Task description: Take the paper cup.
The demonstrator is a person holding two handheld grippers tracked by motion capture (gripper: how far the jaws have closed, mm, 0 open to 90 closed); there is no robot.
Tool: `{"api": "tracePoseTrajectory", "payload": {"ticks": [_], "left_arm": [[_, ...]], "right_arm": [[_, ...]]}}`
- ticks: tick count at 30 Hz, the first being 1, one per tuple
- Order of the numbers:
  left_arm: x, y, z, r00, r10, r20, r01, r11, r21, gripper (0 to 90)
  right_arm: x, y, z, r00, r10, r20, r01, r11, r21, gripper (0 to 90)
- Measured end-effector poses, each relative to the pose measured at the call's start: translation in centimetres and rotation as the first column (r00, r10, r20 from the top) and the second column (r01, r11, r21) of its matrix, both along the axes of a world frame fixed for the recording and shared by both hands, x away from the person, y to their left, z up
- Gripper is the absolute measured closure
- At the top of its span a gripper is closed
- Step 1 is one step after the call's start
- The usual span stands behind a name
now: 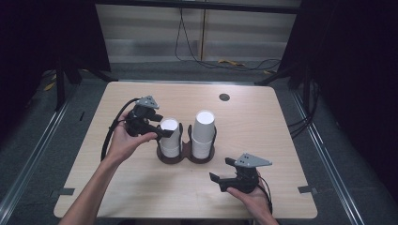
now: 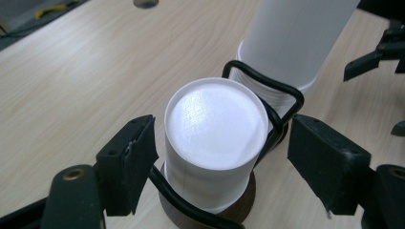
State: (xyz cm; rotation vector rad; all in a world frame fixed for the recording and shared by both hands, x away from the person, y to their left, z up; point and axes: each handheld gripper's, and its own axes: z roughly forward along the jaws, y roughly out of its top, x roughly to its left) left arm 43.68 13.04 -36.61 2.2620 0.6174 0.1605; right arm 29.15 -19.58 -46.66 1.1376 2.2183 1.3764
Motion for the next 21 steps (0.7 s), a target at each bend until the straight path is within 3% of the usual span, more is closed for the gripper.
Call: {"api": "tracePoseTrajectory", "payload": {"ticks": [5,8,12,16,21], "left_arm": [[0.5,-0.6,0.2,0.9998,-0.008,-0.016,0.008,0.9997,0.022,26.4],[0.7,-1.0,0.3,0.9998,-0.021,-0.006,0.021,0.9968,0.077,26.7],[1.0,-1.5,0.3,0.9999,-0.008,-0.010,0.009,0.9938,0.111,27.6],[1.5,-2.0,0.1,0.9980,-0.029,-0.057,0.037,0.9879,0.151,30.2],[1.7,-2.6,0.0,0.9972,-0.034,-0.067,0.046,0.9825,0.181,30.0]], "right_arm": [[0.0,0.1,-0.1,1.0000,0.010,0.000,-0.010,0.9999,-0.007,15.4],[0.0,0.1,-0.1,0.9999,0.010,0.000,-0.010,0.9999,-0.009,15.4],[0.0,0.1,-0.1,1.0000,0.010,-0.002,-0.010,0.9999,-0.012,15.4],[0.0,0.2,-0.2,0.9999,0.010,-0.009,-0.010,0.9999,-0.013,15.5],[0.1,0.1,-0.3,0.9999,0.009,-0.014,-0.010,0.9998,-0.017,15.4]]}}
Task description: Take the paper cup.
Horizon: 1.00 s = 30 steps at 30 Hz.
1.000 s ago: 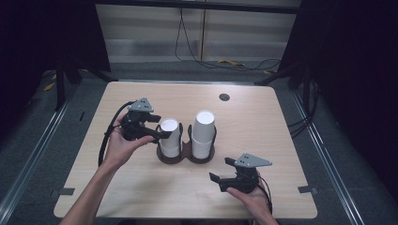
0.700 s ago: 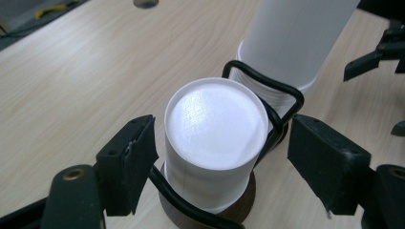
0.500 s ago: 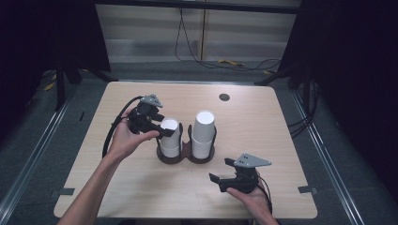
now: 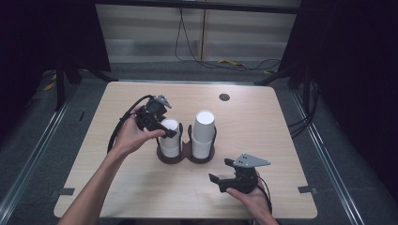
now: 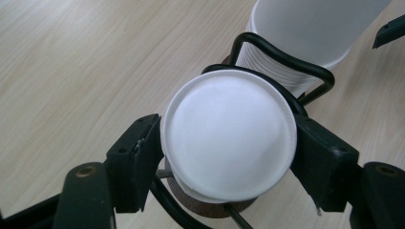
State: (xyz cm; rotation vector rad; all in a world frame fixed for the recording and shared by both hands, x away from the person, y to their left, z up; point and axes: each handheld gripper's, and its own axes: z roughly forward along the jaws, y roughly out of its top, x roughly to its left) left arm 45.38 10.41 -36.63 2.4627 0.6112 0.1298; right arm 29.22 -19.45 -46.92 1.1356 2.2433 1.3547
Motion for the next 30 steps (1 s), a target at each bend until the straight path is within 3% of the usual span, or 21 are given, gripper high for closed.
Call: {"api": "tracePoseTrajectory", "payload": {"ticks": [2,13,17,22,27,30], "left_arm": [[0.1,-0.3,-0.2,1.0000,-0.001,-0.003,0.002,0.9991,0.042,29.2],[0.4,-1.0,-0.8,0.9998,-0.004,-0.022,0.005,0.9981,0.061,29.2],[0.4,-1.2,-1.1,0.9995,-0.007,-0.030,0.009,0.9958,0.091,29.0],[0.4,-1.3,-0.9,0.9997,-0.014,-0.021,0.016,0.9949,0.099,29.8],[0.4,-1.0,-0.7,0.9999,0.007,-0.013,-0.006,0.9980,0.063,30.8],[0.3,-0.9,-0.5,0.9998,0.006,-0.019,-0.004,0.9981,0.061,31.5]], "right_arm": [[0.0,0.0,0.0,1.0000,-0.001,0.000,0.001,1.0000,0.000,15.4],[0.0,0.0,-0.1,1.0000,0.000,0.000,0.000,1.0000,-0.001,15.5],[0.0,0.0,-0.1,1.0000,-0.003,-0.004,0.003,1.0000,0.000,15.5],[0.0,0.0,-0.1,0.9999,-0.008,-0.009,0.008,1.0000,0.001,15.5],[0.1,0.0,-0.1,0.9999,-0.010,-0.010,0.010,1.0000,0.001,15.5],[0.0,0.0,-0.1,0.9999,-0.012,-0.009,0.012,0.9999,0.000,15.5]]}}
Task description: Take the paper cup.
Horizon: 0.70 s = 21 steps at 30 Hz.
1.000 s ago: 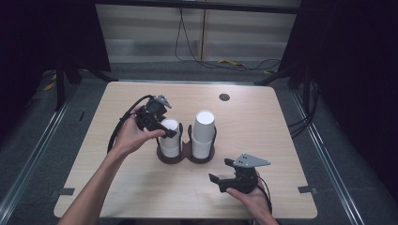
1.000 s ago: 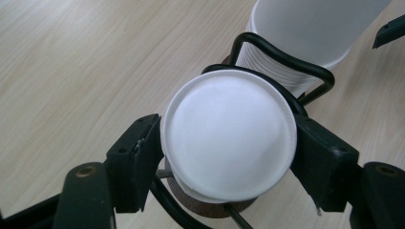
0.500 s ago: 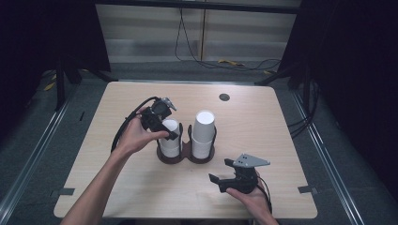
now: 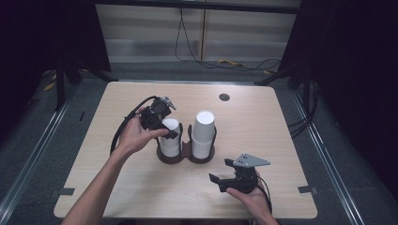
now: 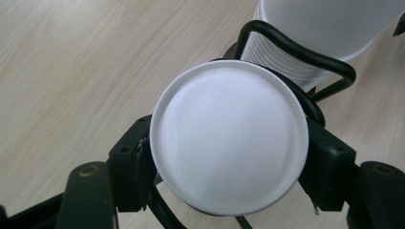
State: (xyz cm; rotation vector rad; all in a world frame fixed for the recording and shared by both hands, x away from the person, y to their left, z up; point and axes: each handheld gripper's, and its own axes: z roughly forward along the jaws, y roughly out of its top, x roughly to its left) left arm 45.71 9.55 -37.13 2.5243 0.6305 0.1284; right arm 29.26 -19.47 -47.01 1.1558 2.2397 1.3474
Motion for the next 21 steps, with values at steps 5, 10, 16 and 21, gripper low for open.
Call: {"api": "tracePoseTrajectory", "payload": {"ticks": [5,10,16,21], "left_arm": [[-0.3,0.1,0.4,0.9998,-0.009,0.017,0.009,1.0000,-0.004,31.9],[-0.5,0.2,0.9,0.9996,-0.011,0.026,0.011,0.9998,-0.016,32.0],[-0.7,0.5,1.3,0.9994,-0.009,0.032,0.010,0.9997,-0.022,31.9],[-0.8,0.8,1.5,0.9993,-0.011,0.035,0.013,0.9991,-0.040,31.9]], "right_arm": [[0.0,0.0,0.0,1.0000,0.000,-0.002,0.000,1.0000,0.001,15.5],[0.0,0.0,0.0,1.0000,-0.002,0.001,0.002,1.0000,0.000,15.5],[0.0,0.0,0.0,1.0000,-0.003,-0.002,0.003,1.0000,0.000,15.5],[0.1,0.0,-0.1,1.0000,-0.001,0.001,0.001,1.0000,0.001,15.5]]}}
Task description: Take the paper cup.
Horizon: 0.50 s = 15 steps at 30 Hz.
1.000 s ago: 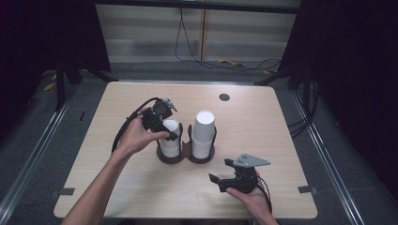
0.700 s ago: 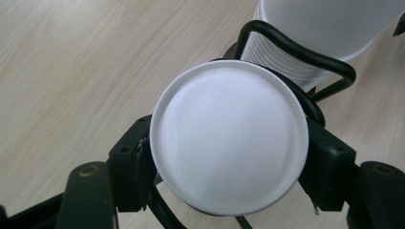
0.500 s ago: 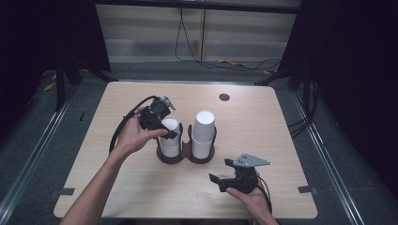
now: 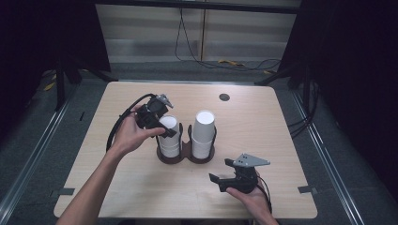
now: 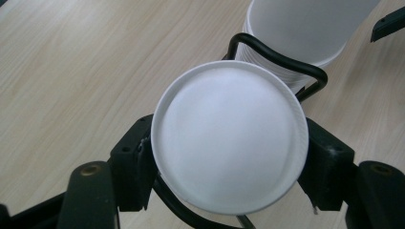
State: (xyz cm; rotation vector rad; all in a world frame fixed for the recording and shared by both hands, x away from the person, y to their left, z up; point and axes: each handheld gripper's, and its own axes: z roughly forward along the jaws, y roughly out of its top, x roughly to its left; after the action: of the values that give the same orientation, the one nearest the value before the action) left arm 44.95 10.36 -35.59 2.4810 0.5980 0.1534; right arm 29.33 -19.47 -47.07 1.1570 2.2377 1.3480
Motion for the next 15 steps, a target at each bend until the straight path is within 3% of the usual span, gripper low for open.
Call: {"api": "tracePoseTrajectory", "payload": {"ticks": [15], "left_arm": [[-0.4,0.4,1.1,0.9995,-0.003,0.031,0.004,0.9996,-0.028,32.2]], "right_arm": [[0.0,0.1,0.0,1.0000,0.002,-0.006,-0.002,1.0000,-0.001,15.5]]}}
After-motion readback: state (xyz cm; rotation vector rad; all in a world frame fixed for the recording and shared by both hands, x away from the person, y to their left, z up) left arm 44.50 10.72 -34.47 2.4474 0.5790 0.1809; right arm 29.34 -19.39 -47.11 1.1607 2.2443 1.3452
